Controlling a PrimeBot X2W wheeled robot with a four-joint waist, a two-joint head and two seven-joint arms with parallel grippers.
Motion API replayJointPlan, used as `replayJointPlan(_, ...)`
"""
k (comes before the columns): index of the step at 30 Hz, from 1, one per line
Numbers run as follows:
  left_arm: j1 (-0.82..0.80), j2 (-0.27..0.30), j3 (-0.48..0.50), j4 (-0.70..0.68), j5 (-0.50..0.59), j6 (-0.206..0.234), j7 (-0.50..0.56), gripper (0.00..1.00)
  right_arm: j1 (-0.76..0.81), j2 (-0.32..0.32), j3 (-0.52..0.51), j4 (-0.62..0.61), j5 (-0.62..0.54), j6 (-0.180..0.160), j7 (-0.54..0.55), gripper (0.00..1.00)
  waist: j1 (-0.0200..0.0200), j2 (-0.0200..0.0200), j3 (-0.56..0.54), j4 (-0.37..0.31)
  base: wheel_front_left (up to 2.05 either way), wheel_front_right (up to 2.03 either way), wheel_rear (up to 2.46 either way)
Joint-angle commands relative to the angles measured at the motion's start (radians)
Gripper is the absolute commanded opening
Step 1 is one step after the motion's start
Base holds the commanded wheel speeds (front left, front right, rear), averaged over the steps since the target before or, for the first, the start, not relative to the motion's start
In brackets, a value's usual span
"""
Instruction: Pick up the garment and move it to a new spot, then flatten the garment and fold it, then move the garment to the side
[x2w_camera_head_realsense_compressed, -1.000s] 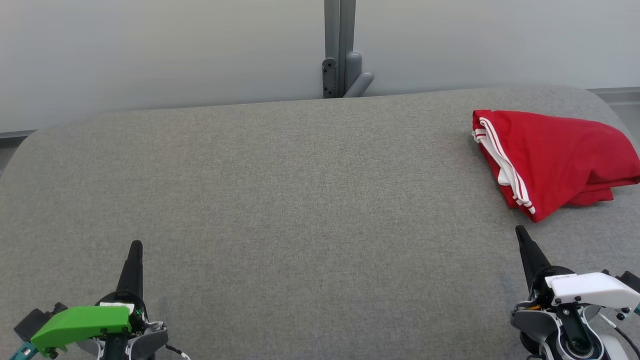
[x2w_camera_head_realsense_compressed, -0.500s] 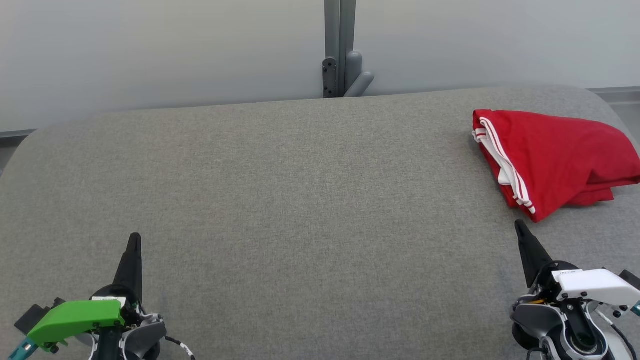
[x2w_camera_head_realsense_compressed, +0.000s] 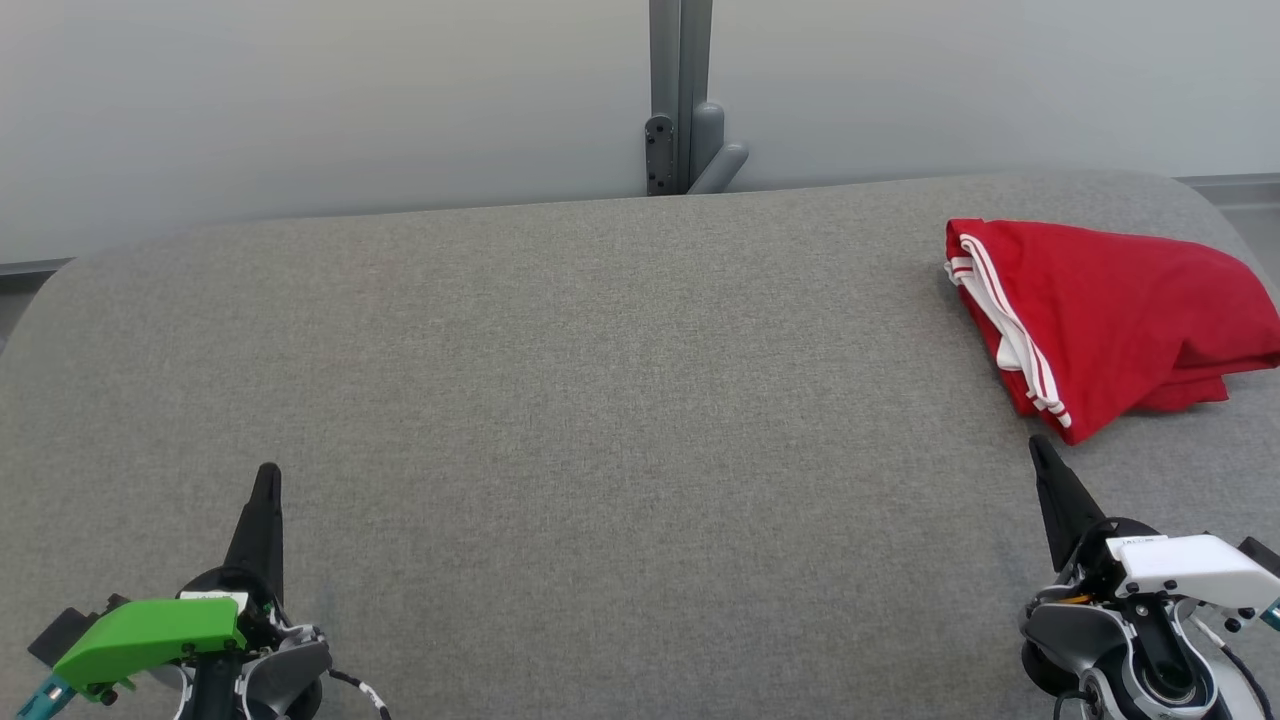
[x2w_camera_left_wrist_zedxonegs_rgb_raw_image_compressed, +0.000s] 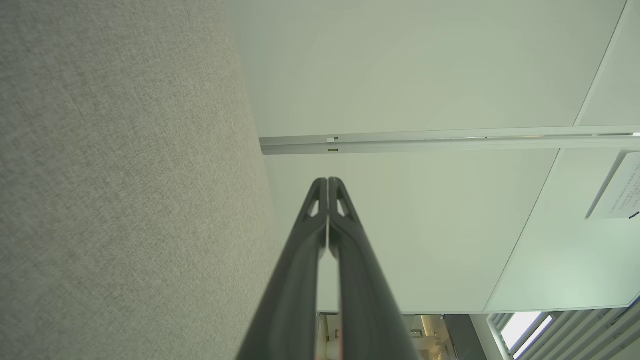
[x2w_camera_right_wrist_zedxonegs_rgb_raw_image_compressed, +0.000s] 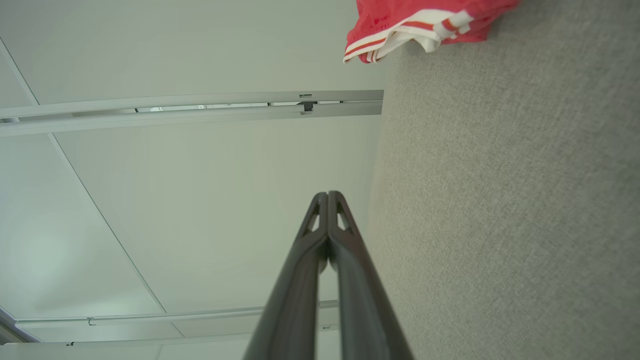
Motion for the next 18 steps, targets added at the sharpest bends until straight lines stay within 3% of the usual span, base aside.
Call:
replayJointPlan(1,-0.015,0.004,0.004,0.001,-0.003,-0.005,0.005,0.00,-0.007,-0.005,-0.003,-0.004,0.007,0.000,0.004,0.00,0.0000,0.0034,0.000,0.000,0.00,0.00,0.00)
replayJointPlan(18,-0.016,0.001,0.006,0.001,0.000,-0.005,0.007,0.00,-0.007,-0.005,-0.002,-0.004,0.007,0.000,0.004,0.00,0.0000,0.0034,0.000,0.000,0.00,0.00,0.00)
